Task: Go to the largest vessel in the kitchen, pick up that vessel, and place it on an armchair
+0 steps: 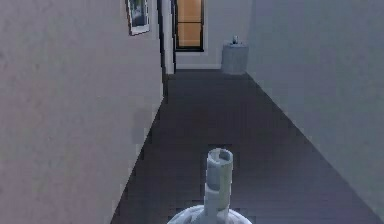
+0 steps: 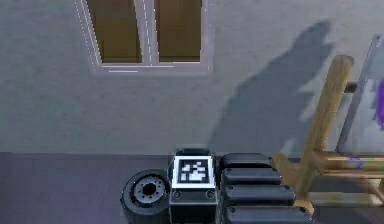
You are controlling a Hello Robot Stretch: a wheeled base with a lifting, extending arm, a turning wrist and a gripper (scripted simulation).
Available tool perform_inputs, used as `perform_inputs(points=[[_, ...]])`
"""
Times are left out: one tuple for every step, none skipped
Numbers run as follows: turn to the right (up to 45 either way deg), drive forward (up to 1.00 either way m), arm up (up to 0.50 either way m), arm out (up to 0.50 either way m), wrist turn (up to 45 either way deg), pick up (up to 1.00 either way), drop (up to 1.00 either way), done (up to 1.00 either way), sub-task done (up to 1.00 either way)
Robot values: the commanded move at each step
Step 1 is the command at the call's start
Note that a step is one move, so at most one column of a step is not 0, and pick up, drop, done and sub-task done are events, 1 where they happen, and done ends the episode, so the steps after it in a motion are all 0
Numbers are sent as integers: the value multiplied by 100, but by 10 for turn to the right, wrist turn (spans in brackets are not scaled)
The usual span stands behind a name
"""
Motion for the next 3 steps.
perform_inputs(points=[[0,100,0,0,0,0,0,0,0],[0,100,0,0,0,0,0,0,0],[0,100,0,0,0,0,0,0,0]])
